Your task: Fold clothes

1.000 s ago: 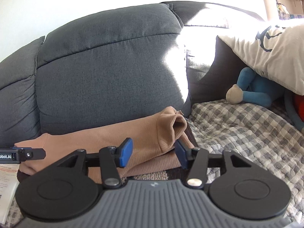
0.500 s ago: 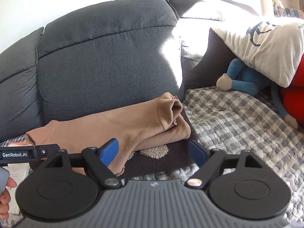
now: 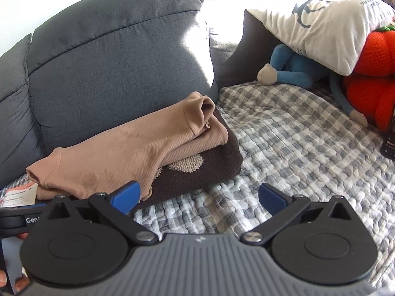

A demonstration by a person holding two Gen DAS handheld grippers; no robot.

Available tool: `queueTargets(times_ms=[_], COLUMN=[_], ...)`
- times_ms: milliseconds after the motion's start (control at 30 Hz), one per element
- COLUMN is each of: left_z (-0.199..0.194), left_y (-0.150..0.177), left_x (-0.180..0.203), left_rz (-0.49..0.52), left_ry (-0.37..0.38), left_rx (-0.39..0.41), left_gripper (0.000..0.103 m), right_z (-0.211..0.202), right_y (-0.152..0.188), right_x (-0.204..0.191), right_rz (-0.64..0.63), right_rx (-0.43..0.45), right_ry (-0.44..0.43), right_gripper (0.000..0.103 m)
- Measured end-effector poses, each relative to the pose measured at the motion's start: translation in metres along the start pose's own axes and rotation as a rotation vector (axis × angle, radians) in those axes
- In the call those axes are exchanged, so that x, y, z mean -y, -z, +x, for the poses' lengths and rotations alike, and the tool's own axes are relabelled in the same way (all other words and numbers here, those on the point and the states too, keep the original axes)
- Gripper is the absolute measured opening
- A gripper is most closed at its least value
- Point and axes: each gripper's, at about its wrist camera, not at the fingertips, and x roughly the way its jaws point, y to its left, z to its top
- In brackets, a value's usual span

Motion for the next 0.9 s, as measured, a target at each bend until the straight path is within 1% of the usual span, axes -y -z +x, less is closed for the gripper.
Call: queueTargets(times_ms=[67, 133, 233, 300, 433, 667, 767, 900], left_z=[0.002, 0.003, 0.006, 0.007, 0.006, 0.005, 0.004, -0.001], left_y=[0.001, 0.005, 0.010, 0.013, 0.021, 0.035, 0.039, 0.043], left_x=[0.006, 0.010, 0.009, 0.009, 0.015, 0.023, 0.026, 0.028], left_rz=[0.006, 0.010, -0.023, -0.049, -0.052, -0.040, -0.033, -0.014], left_ry=[-0.047, -0.074, -0.068, -0.060, -0.072, -0.078, -0.079, -0.093], left_rx=[-0.016, -0.017, -0.038, -0.055, -0.065, -0.065, -0.071, -0.062], left_gripper=[0.103, 0.103, 0.103, 0.103, 0.103, 0.103, 0.103, 0.103], right_z=[0.005, 0.009, 0.008, 0.004, -0.007, -0.032, -0.036, -0.035], right_y=[0.008, 0.016, 0.023, 0.025, 0.030, 0.035, 0.033, 0.031], right_x=[-0.001, -0.003, -0.002, -0.002, -0.003, -0.008, -0.010, -0.013], right_rz=[-0.007, -0.015, -0.038, -0.067, -0.107, -0.127, -0.146, -0.170], right_rx=[-0.017, -0.034, -0.047, -0.051, -0.063, -0.060, -0.061, -0.054], right_ry=[0.019, 0.040, 0.087, 0.096, 0.116, 0.100, 0.085, 0.097], right_gripper=[0.103, 0.103, 0.103, 0.103, 0.103, 0.103, 0.103, 0.103])
